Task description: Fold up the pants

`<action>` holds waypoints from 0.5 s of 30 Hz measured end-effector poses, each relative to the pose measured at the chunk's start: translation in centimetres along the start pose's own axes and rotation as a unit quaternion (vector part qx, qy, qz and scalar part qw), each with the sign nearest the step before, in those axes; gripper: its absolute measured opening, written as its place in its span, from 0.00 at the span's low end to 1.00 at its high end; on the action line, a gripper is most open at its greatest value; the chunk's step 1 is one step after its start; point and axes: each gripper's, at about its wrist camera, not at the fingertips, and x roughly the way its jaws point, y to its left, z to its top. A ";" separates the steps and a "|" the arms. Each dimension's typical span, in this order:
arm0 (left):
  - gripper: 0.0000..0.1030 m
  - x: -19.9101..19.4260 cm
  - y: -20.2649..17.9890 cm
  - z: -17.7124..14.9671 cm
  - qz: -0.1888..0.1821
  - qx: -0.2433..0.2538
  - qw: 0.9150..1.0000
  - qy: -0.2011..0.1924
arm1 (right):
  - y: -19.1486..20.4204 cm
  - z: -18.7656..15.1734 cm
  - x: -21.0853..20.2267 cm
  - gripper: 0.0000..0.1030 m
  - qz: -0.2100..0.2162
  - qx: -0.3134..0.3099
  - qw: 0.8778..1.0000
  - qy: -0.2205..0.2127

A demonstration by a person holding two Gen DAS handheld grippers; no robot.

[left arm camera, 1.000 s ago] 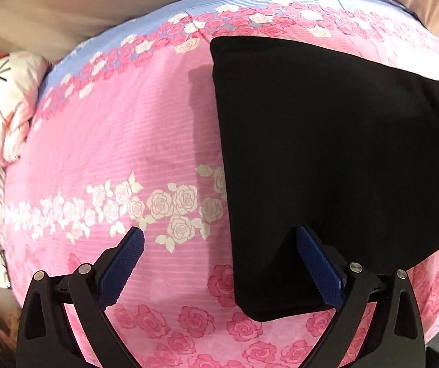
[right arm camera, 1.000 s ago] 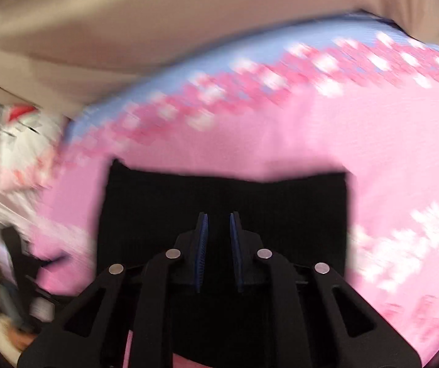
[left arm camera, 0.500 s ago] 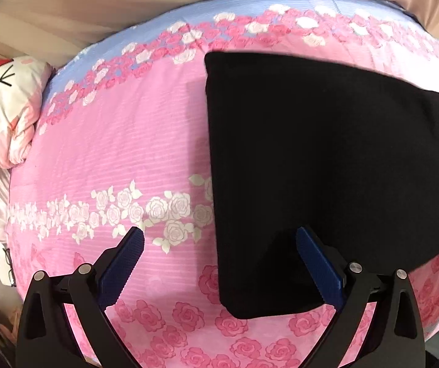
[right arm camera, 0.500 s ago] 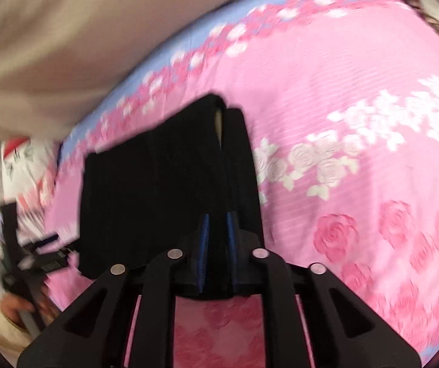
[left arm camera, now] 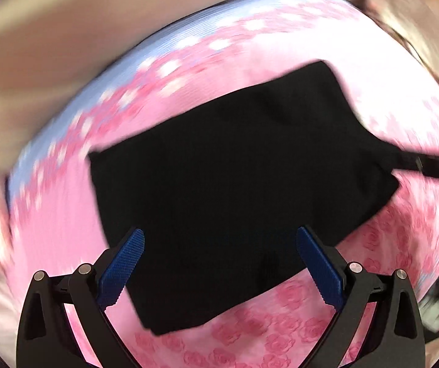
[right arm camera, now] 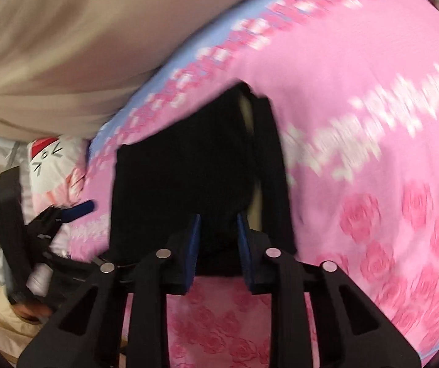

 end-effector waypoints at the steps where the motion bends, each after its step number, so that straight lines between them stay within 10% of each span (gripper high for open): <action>1: 0.95 0.0 -1.7 0.6 0.000 0.030 1.000 -0.007 | 0.1 0.7 -0.1 0.19 0.016 -0.001 1.000 0.001; 7: 0.95 2.3 -5.1 3.0 0.029 0.070 0.997 -0.003 | -1.2 4.7 1.7 0.15 0.208 0.078 0.974 0.032; 12: 0.75 3.7 0.8 5.2 0.036 -0.066 0.997 0.003 | -4.8 4.7 -2.4 0.32 0.111 0.090 0.989 -0.044; 15: 0.75 3.9 4.4 5.7 0.002 -0.122 0.992 0.019 | -5.5 2.7 -3.6 0.39 0.021 0.033 0.999 -0.008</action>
